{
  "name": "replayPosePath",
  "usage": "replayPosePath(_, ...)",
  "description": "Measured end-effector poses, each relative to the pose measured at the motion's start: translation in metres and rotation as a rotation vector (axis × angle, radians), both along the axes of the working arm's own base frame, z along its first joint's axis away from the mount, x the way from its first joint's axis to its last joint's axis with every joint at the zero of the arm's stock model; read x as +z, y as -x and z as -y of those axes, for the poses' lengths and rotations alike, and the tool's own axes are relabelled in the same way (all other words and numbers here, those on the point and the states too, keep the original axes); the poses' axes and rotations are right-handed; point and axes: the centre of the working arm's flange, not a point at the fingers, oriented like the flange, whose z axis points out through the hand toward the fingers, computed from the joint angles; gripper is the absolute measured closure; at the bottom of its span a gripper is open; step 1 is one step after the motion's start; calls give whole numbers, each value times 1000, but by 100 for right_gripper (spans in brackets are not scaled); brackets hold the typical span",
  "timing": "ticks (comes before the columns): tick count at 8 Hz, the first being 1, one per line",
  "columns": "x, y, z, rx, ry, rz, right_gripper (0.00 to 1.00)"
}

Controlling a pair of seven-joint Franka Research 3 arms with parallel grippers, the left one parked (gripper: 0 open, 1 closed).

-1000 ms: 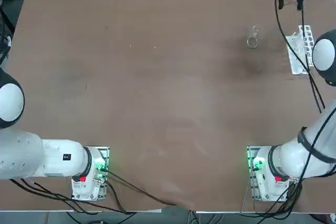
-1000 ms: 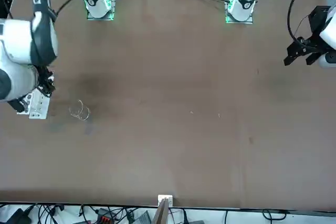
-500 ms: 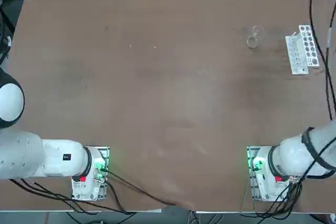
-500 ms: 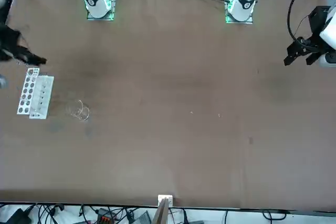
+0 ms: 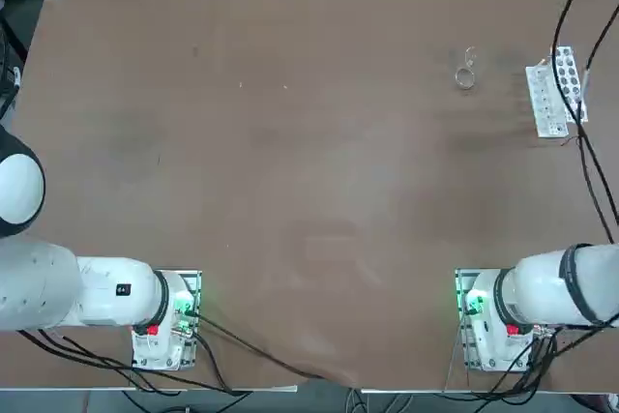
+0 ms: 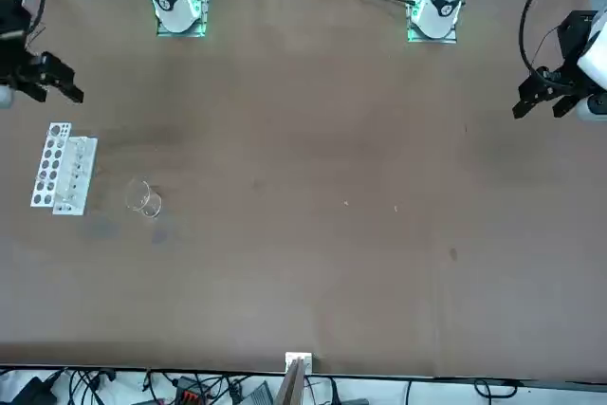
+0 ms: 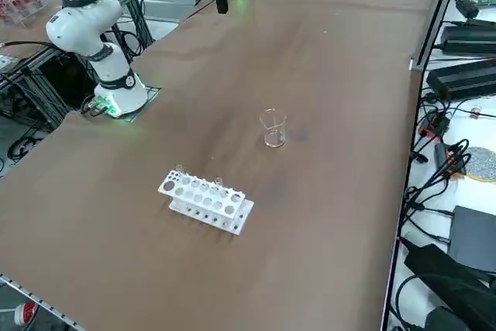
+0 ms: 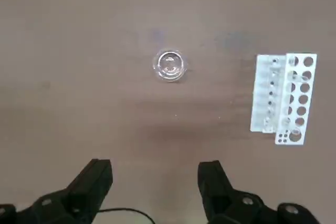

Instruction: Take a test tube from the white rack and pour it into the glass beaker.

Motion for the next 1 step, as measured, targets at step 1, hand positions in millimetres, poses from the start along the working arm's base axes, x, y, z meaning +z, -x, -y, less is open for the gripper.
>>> replayPosePath(1,0,4,-1,6,-1,-3,0)
